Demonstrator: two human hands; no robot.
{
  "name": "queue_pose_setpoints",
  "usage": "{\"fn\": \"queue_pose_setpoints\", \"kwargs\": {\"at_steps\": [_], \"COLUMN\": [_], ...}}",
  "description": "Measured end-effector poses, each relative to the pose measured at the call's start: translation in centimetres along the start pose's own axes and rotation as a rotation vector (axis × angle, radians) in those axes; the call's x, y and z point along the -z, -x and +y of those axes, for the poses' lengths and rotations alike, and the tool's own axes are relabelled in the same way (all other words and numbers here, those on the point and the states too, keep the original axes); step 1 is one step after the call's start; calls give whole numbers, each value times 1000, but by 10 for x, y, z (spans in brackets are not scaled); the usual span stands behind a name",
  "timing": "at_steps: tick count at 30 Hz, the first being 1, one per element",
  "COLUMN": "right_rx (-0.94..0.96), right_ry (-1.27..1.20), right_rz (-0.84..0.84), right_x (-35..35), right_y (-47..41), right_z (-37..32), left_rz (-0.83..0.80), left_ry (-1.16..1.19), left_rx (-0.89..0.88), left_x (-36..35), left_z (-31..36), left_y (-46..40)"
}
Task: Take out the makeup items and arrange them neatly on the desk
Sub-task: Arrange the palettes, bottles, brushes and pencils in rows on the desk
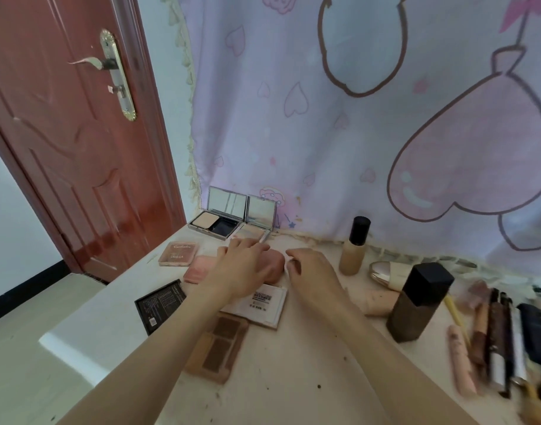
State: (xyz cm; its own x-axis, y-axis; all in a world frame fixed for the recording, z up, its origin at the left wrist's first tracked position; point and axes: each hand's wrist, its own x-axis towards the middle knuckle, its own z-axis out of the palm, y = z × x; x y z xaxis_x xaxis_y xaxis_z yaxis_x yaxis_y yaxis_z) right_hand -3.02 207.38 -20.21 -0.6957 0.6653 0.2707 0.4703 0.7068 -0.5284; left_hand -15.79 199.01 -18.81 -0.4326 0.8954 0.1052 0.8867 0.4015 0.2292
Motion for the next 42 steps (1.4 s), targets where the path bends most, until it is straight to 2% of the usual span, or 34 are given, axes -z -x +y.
{"fn": "queue_pose_setpoints", "kwargs": {"at_steps": [2,5,10,14,17,20,23,25,27,31,34,37,42], "right_rx": [71,116,130,142,118,83,41,39,-1,-172,-173,-128,-178], "right_ry": [49,53,47,19,-55,-101,-186,-254,-416,-1020,-1396,-1599,-1745], "right_rz": [-43,-10,9,-8,6,36,100,164,210,247,77,-67,-266], "right_x": [-1,-2,-7,-7,-5,-4,0,5,10,25,37,44,51], "right_y": [15,33,55,62,64,66,67,68,69,66,67,71,72], "right_z": [5,10,18,21,20,19,16,13,8,1,2,2,7], "left_rz": [-34,-53,38,52,81,185,247,254,248,212,194,181,123], "left_ry": [-20,-55,-127,-131,33,283,606,740,837,890,799,744,667], "left_rx": [23,44,125,163,201,205,104,6,-68,-159,-252,-297,-357], "left_x": [0,-1,-6,-10,-11,-4,11,20,28,34,35,39,46], "left_z": [4,12,23,29,31,35,39,42,46,53,63,75,79], "left_y": [3,5,3,2,1,-2,2,12,25,53,64,68,68]}}
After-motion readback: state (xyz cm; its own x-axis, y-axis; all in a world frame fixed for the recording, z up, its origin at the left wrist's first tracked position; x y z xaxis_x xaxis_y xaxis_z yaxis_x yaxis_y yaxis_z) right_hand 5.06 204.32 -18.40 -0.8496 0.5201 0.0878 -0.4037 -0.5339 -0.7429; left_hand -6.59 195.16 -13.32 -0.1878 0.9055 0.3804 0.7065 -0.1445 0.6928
